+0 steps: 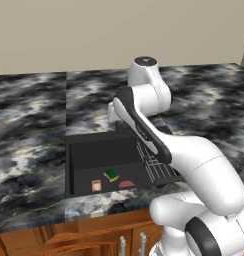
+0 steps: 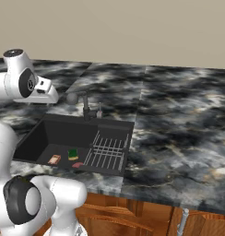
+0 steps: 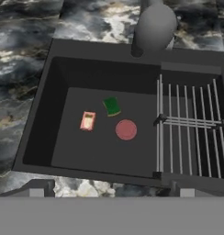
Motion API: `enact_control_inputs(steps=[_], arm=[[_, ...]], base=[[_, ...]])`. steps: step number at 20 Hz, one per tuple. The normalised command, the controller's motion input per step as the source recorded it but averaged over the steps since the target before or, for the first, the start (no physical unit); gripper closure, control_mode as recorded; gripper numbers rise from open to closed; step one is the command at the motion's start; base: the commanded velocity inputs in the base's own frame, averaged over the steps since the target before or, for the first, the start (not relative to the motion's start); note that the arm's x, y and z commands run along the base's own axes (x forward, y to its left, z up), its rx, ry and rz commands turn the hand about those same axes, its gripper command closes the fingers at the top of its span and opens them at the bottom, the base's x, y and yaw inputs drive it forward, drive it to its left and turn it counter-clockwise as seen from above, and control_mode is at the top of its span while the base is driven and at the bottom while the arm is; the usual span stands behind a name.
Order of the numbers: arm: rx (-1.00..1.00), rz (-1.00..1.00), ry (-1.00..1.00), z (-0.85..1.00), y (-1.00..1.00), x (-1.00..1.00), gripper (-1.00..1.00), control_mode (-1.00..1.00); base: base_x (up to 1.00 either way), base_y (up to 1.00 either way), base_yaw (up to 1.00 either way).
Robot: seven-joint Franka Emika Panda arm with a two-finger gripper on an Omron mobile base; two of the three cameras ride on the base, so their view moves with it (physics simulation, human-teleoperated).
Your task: Pick up the bar soap and sponge from the sink, and place them back in the cabinet, and close the cabinet door.
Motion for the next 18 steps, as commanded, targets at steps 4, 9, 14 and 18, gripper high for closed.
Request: enact_control_inputs(steps=[4, 9, 14, 18], arm=[[0.0, 0.01, 0.0, -0.15, 0.41, 0.0, -1.0, -1.0], [0.0, 0.01, 0.06, -0.18, 0.27, 0.0, -1.0, -1.0], [0.0, 0.02, 0.06, -0.25, 0.22, 0.01, -1.0, -1.0], [0.0, 0.03, 0.01, -0.42, 0.09, 0.0, -1.0, -1.0]], base=[[0.0, 0.0, 0.0], [0.0, 0.0, 0.0], [0.0, 0.0, 0.0], [0.0, 0.0, 0.0]])
